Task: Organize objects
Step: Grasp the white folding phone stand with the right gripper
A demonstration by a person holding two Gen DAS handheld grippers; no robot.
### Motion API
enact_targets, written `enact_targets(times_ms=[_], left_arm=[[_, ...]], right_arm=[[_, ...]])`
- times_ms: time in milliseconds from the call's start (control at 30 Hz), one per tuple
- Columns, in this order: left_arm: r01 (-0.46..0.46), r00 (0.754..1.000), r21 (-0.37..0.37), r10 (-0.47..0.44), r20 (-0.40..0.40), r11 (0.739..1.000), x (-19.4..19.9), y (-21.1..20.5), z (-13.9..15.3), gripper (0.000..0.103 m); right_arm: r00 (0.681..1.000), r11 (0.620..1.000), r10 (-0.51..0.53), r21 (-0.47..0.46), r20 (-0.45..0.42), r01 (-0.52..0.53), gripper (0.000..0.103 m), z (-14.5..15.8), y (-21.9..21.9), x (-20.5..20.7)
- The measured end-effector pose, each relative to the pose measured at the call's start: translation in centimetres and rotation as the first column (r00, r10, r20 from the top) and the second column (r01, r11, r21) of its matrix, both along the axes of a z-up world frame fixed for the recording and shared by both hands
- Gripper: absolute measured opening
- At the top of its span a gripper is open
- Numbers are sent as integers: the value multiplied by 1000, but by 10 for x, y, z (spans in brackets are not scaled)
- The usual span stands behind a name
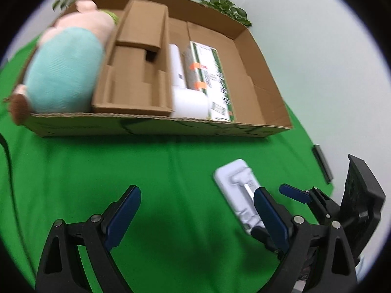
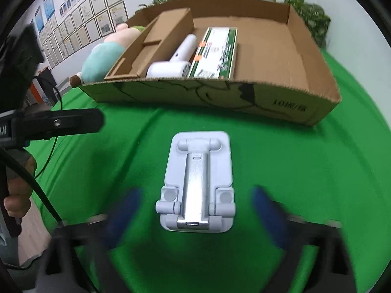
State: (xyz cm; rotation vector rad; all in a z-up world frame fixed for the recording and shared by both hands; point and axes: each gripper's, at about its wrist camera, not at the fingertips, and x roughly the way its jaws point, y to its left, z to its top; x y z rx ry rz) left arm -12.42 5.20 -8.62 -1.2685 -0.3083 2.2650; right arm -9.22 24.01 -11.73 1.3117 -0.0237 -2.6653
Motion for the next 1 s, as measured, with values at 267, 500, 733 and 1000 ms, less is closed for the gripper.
enact_targets(times_ms=[267, 500, 733, 1000], left_arm=[[78, 991, 155, -93, 95, 985, -11, 33, -20, 93], [107, 979, 173, -134, 152, 979, -9, 54, -37, 75], [117, 981, 153, -138, 137, 981, -6, 61, -38, 67], [114, 984, 133, -131, 125, 984, -3, 64, -39, 53]], right_arm=[[999, 998, 42, 50, -14, -41, 102, -4, -9, 0], [997, 997, 77, 28, -18, -76, 101, -10, -18, 11], [999, 999, 19, 25, 25, -20, 80, -20, -20, 10], [1000, 999, 6, 38, 31, -7, 66, -19, -22, 19]])
